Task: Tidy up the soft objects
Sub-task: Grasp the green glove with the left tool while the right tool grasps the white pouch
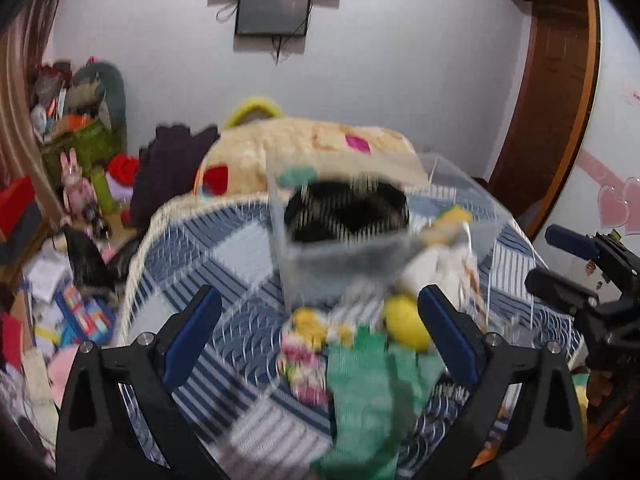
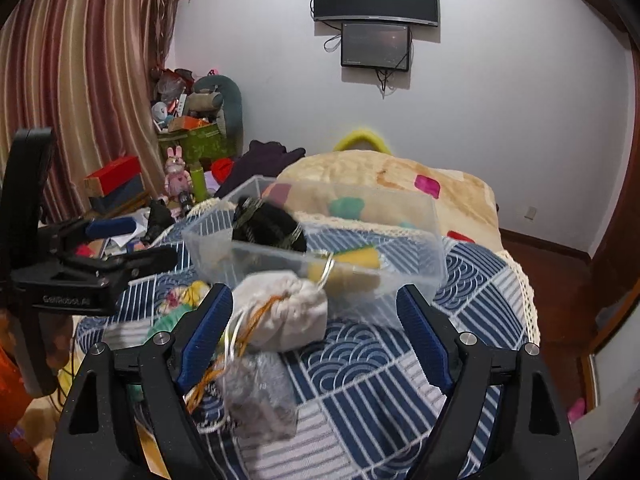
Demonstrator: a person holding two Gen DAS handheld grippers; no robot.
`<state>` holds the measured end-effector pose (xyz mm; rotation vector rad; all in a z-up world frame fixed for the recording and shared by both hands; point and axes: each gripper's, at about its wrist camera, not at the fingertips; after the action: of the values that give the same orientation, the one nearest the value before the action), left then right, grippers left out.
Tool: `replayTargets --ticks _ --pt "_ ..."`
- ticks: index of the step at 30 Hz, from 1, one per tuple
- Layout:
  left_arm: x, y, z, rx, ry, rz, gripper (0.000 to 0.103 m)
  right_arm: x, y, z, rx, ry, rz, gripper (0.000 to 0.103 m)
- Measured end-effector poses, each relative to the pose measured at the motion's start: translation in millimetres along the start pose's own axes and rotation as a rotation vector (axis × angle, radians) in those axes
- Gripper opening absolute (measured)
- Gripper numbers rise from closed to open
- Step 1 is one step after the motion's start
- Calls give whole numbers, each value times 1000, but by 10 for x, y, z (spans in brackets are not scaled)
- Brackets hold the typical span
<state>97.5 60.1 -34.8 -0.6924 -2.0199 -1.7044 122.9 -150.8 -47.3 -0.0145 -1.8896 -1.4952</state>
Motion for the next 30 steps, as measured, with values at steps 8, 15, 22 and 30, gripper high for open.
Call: replayTargets --ticks 8,15,22,30 --pt "-11 -513 -109 -32 -11 71 100 2 -263 2 -24 -10 65 82" --pt "-158 -642 -160 -24 -23 88 99 -240 -151 -25 -83 47 111 82" --pt "-250 -671 -86 2 -68 94 66 -426 -89 140 -47 67 135 82" --pt "-197 -684 -49 9 -125 83 34 -552 -113 139 -56 70 152 82"
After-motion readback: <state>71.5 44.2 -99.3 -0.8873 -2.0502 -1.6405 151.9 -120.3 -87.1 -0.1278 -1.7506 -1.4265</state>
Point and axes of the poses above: each gripper's, at about its wrist camera, not at the fingertips, and x roughly against the way its jaws point, z to its left, y to its top, and after that the axes turned 5 degrees about -y, right-handed
